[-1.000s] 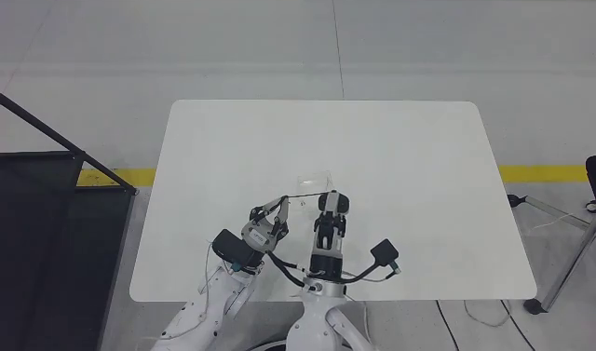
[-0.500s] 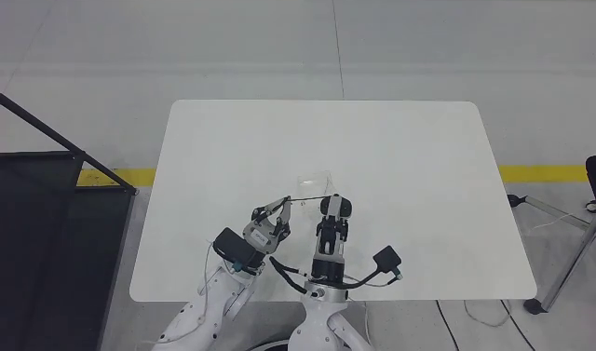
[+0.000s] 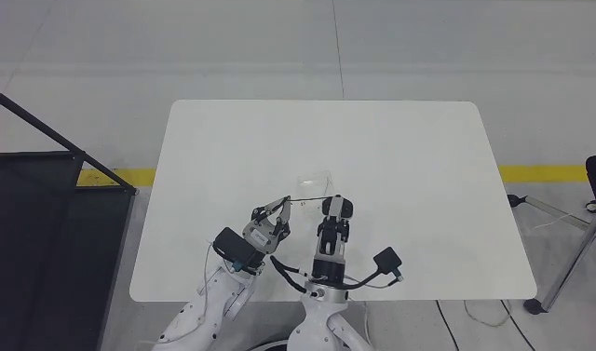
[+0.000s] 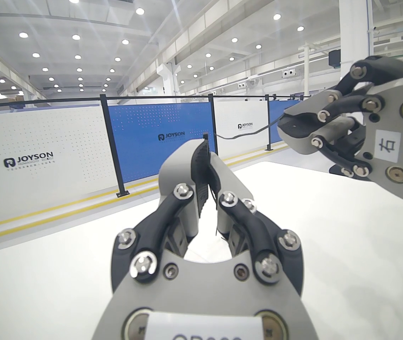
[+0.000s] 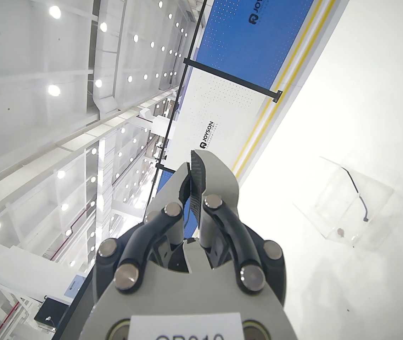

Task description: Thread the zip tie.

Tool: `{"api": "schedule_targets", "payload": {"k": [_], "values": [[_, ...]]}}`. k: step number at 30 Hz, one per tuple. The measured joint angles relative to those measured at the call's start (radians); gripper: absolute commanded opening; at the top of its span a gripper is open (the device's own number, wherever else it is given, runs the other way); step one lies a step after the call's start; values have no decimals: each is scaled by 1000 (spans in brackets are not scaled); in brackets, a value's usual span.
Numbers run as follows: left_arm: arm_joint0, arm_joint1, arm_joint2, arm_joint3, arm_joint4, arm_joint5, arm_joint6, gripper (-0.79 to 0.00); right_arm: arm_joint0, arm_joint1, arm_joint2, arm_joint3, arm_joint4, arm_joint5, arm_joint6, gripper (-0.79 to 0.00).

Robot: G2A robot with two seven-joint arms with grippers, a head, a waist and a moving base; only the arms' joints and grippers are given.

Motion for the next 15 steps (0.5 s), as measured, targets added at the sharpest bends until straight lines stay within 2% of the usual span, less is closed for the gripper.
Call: {"api": "schedule_targets", "payload": {"k": [15], "values": [[0,0,0,0,0,0,0,-785,13,-7,-9,8,14,20,-11,-785]]}}
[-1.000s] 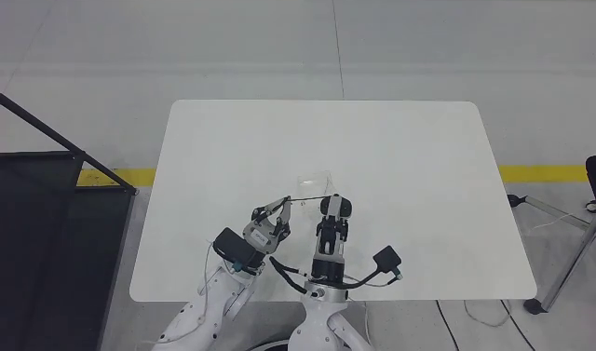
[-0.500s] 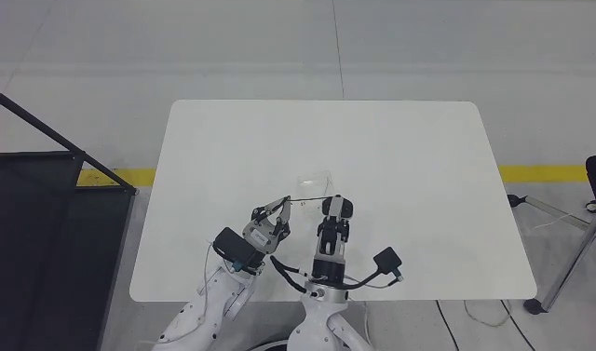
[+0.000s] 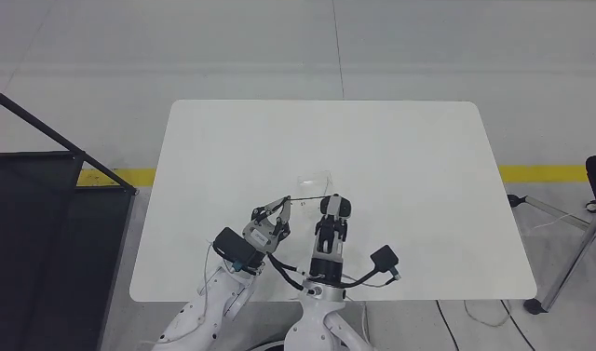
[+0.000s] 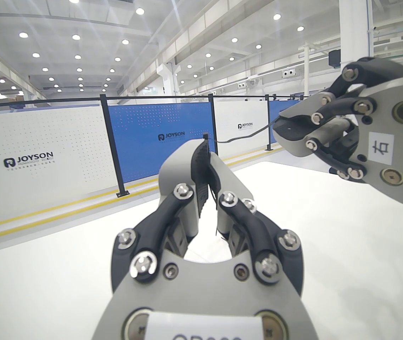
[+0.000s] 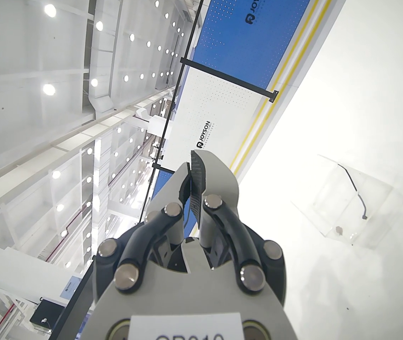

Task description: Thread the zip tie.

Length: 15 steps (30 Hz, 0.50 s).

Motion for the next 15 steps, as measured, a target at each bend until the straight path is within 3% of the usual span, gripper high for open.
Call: {"api": "schedule_targets", "payload": {"k": [15], "values": [[0,0,0,0,0,0,0,-785,-1,-1,1,2,-3,-2,2,-785]]}}
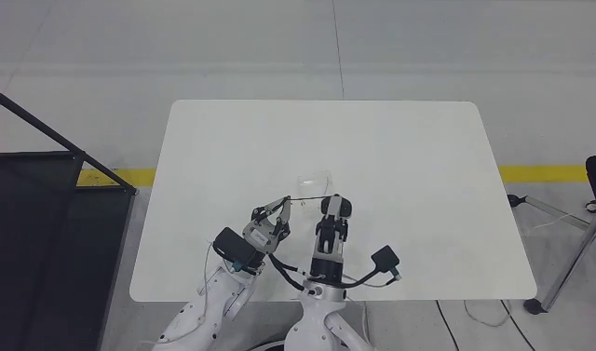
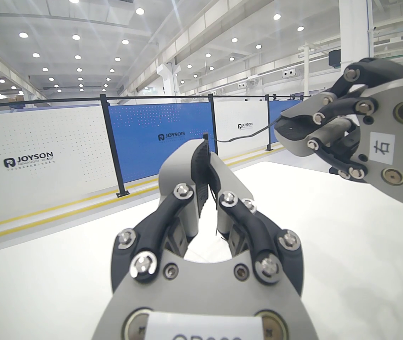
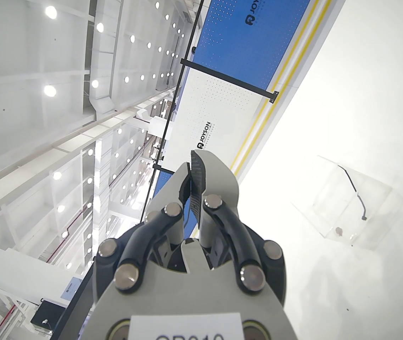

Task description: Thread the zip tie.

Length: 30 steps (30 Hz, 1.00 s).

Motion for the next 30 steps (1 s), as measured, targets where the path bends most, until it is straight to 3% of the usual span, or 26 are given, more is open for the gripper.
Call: {"api": "schedule_targets", "payload": {"k": [30], "values": [[0,0,0,0,0,0,0,-785,12,-9,-3,-4,27,-13,37,-785]]}}
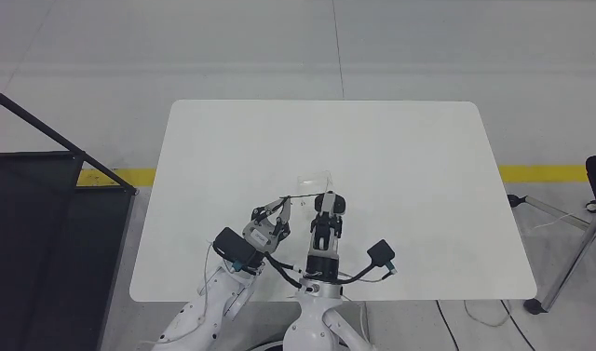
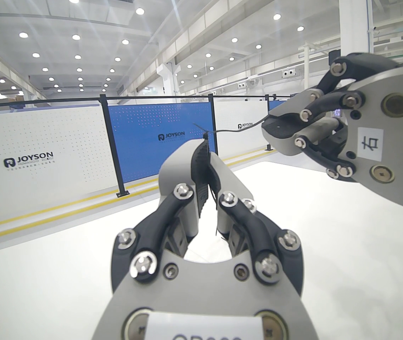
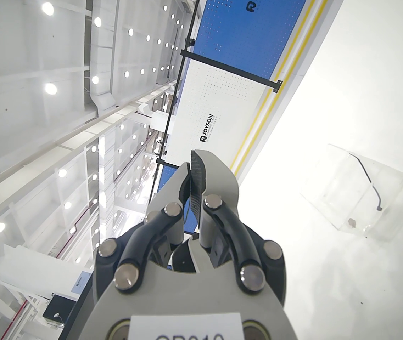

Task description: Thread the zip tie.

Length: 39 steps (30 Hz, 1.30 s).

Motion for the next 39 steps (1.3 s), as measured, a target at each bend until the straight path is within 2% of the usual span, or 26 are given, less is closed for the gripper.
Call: {"api": "schedule_targets", "payload": {"k": [15,39], "values": [[0,0,0,0,0,0,0,-785,-28,17,19,-17,-31,-18,-19,-785],[0,0,0,0,0,0,0,-785,-5,8,-3,3,-21,24,-38,-785]]}}
